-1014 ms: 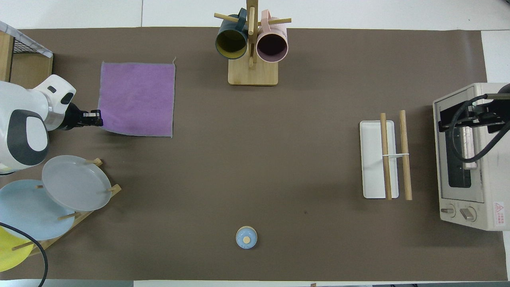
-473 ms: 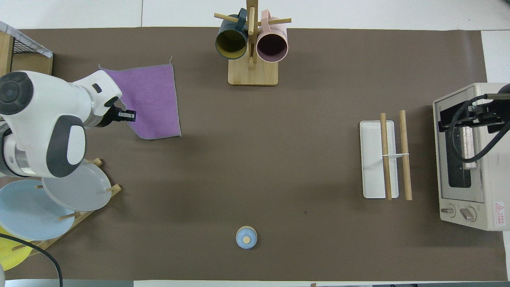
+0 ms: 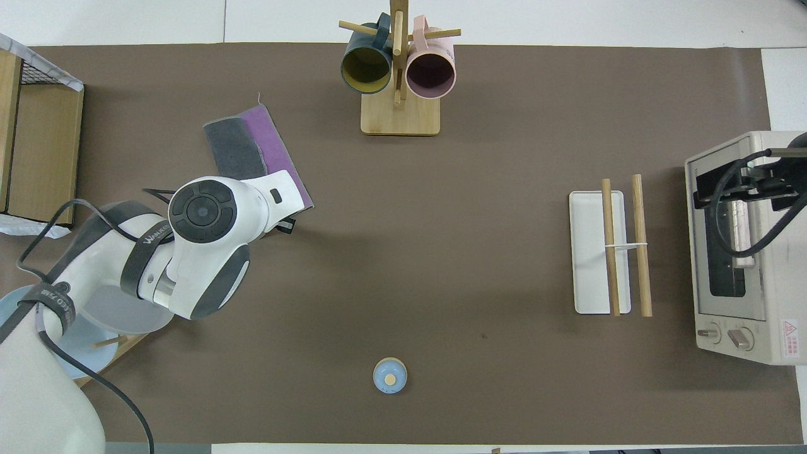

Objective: Fold towel and hang on rack

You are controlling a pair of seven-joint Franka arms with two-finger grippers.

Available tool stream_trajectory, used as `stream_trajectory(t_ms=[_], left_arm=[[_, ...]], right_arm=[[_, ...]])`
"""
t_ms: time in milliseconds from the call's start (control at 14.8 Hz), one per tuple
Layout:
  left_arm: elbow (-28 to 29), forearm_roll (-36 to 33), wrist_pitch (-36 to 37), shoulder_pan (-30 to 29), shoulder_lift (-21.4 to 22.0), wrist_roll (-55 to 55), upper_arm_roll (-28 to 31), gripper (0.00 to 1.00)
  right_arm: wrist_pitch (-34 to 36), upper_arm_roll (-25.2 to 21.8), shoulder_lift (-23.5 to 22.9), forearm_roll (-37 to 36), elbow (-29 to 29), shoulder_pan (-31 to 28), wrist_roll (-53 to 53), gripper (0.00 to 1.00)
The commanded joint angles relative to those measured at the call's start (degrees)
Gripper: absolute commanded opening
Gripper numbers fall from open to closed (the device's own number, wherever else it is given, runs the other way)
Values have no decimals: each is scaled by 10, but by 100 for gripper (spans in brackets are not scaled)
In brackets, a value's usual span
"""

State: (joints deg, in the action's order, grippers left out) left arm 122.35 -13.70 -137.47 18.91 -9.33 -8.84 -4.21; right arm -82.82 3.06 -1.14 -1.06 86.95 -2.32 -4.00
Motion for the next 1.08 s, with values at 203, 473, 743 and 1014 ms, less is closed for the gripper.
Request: stream_trajectory(t_ms=[203,473,743,1014], left_arm=[[-12,-16,-39,29,-36,-75,4,0],[-26,-16,-60,28,-59,-91,4,83],[-29,-2,-32,-42,-45,-83,-6,100],[-33,76,-24,-72,-43,-44,-6,100]], right_arm=[[6,1,9,11,5,-5,15,100],[6,0,9,11,6,-5,15,100],[6,1,9,11,6,-5,15,100],[6,1,9,11,6,-5,15,100]])
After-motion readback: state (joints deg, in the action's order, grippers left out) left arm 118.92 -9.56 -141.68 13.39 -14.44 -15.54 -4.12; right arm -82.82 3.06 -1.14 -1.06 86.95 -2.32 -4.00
